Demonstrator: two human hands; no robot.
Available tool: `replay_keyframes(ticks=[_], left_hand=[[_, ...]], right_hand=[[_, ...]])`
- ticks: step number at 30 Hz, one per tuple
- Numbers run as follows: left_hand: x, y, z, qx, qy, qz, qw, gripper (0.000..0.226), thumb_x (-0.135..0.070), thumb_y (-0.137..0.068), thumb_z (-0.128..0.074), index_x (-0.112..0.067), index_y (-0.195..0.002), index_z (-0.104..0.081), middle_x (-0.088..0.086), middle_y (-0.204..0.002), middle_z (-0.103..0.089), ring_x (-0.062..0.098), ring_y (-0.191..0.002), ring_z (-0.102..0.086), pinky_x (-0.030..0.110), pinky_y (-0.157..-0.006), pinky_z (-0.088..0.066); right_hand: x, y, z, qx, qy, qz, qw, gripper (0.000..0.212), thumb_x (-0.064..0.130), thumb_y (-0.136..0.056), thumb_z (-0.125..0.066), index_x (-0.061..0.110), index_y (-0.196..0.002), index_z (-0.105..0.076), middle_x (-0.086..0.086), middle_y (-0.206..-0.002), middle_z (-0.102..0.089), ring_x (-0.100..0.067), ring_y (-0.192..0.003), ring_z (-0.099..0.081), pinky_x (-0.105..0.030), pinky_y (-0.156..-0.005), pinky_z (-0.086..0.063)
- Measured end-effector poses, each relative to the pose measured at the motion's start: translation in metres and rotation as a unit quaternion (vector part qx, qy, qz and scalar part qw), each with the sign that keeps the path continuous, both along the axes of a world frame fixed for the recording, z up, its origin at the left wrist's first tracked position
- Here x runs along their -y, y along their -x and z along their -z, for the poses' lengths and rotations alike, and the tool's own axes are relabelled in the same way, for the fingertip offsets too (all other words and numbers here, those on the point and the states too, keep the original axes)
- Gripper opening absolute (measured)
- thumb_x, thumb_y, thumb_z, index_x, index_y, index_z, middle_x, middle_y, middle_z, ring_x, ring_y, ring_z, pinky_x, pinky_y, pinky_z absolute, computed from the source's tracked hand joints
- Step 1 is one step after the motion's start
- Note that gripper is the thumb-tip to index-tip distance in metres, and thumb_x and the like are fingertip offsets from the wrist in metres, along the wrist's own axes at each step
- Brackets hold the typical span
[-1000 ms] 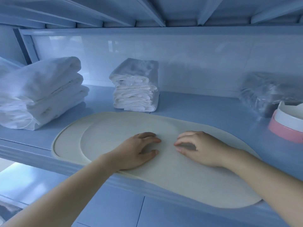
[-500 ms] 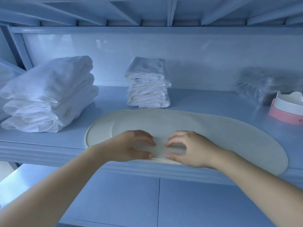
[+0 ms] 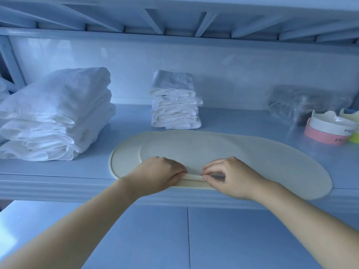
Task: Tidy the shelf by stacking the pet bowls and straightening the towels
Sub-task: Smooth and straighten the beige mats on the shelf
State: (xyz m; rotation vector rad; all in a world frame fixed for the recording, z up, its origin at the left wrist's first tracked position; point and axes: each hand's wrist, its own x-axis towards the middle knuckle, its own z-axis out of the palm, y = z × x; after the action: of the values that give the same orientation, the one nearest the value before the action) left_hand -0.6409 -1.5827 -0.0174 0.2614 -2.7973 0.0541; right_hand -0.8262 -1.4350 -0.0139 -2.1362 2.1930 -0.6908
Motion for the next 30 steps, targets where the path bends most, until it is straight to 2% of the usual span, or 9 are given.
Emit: replay_keyframes(ticks=[4,7,12,16,18,21,23,26,30], left_hand=[[0.008,-0.004,-0.004,0.019,-0.087,0.012,0.996,0.038,-0.023,-0.078,-0.044,-0.031,-0.110,-0.063,-0.011,-0.110,-0.066,0.014,-0.097,-0.059,0.028,-0.081,-0.048],[0.014,-0.009,-0.003,0.015,-0.131,0.008,0.991,0.036,-0.015,-0.084,-0.053,-0.030,-0.114,-0.065,-0.011,-0.124,-0.061,0.009,-0.110,-0.054,0.010,-0.087,-0.037],[0.008,-0.014,0.004,-0.020,-0.117,-0.018,0.993,0.041,-0.011,-0.092,-0.042,-0.034,-0.121,-0.058,-0.010,-0.114,-0.066,0.018,-0.099,-0.059,0.031,-0.080,-0.047],[0.003,-0.022,0.014,-0.048,-0.061,-0.018,0.997,0.036,-0.017,-0.094,-0.043,-0.035,-0.121,-0.057,-0.014,-0.116,-0.064,0.016,-0.102,-0.059,0.033,-0.076,-0.050],[0.001,-0.026,0.013,-0.065,-0.085,0.001,0.994,0.030,-0.020,-0.094,-0.047,-0.031,-0.118,-0.061,-0.015,-0.116,-0.065,0.011,-0.104,-0.058,0.030,-0.080,-0.049],[0.004,-0.028,0.012,-0.078,-0.128,0.040,0.988,0.024,-0.026,-0.092,-0.054,-0.022,-0.113,-0.066,-0.009,-0.115,-0.066,0.007,-0.105,-0.057,0.021,-0.088,-0.044],[0.006,-0.030,0.011,-0.066,-0.136,0.037,0.988,0.029,-0.036,-0.090,-0.054,-0.022,-0.112,-0.066,-0.008,-0.119,-0.064,0.004,-0.108,-0.055,0.015,-0.092,-0.041],[0.005,-0.032,0.010,-0.044,-0.162,0.026,0.985,0.042,-0.052,-0.088,-0.044,-0.025,-0.111,-0.067,-0.009,-0.122,-0.061,-0.001,-0.112,-0.051,0.012,-0.093,-0.039],[0.008,-0.027,0.010,-0.044,-0.173,0.005,0.984,0.031,-0.036,-0.095,-0.044,-0.023,-0.114,-0.065,-0.006,-0.125,-0.059,0.002,-0.114,-0.050,0.007,-0.092,-0.032]], right_hand=[[0.000,-0.008,0.001,-0.002,-0.003,0.008,1.000,0.025,0.027,-0.076,-0.054,0.021,-0.094,-0.070,0.011,-0.102,-0.069,-0.004,-0.096,-0.058,-0.027,-0.085,-0.048],[0.002,-0.007,0.003,0.000,-0.017,0.008,1.000,0.030,0.024,-0.074,-0.055,0.025,-0.101,-0.069,0.016,-0.108,-0.066,0.000,-0.101,-0.055,-0.023,-0.090,-0.044],[0.002,-0.006,0.011,0.013,0.041,-0.002,0.999,0.017,0.026,-0.086,-0.062,0.023,-0.101,-0.070,0.015,-0.104,-0.067,0.001,-0.097,-0.057,-0.020,-0.087,-0.044],[-0.003,-0.011,0.020,0.008,0.088,-0.015,0.996,0.015,0.025,-0.086,-0.063,0.020,-0.098,-0.072,0.011,-0.100,-0.069,-0.004,-0.096,-0.060,-0.019,-0.084,-0.046],[-0.004,-0.012,0.021,0.013,0.099,-0.015,0.995,0.020,0.034,-0.085,-0.064,0.019,-0.096,-0.073,0.011,-0.100,-0.070,-0.004,-0.096,-0.060,-0.020,-0.084,-0.046],[-0.004,-0.012,0.017,0.034,0.065,-0.007,0.997,0.052,0.064,-0.072,-0.056,0.022,-0.098,-0.072,0.018,-0.103,-0.065,0.006,-0.099,-0.054,-0.010,-0.088,-0.039],[-0.004,-0.010,0.014,0.050,0.036,-0.012,0.998,0.062,0.073,-0.070,-0.047,0.025,-0.100,-0.071,0.023,-0.103,-0.061,0.010,-0.100,-0.052,-0.006,-0.089,-0.036],[0.002,-0.005,0.009,0.073,0.027,-0.017,0.997,0.045,0.060,-0.084,-0.046,0.024,-0.097,-0.070,0.019,-0.101,-0.066,0.008,-0.099,-0.054,-0.012,-0.087,-0.042],[0.016,-0.001,0.007,0.044,0.015,0.008,0.999,0.021,0.033,-0.090,-0.055,0.022,-0.101,-0.069,0.013,-0.106,-0.066,0.001,-0.099,-0.057,-0.021,-0.090,-0.045]])
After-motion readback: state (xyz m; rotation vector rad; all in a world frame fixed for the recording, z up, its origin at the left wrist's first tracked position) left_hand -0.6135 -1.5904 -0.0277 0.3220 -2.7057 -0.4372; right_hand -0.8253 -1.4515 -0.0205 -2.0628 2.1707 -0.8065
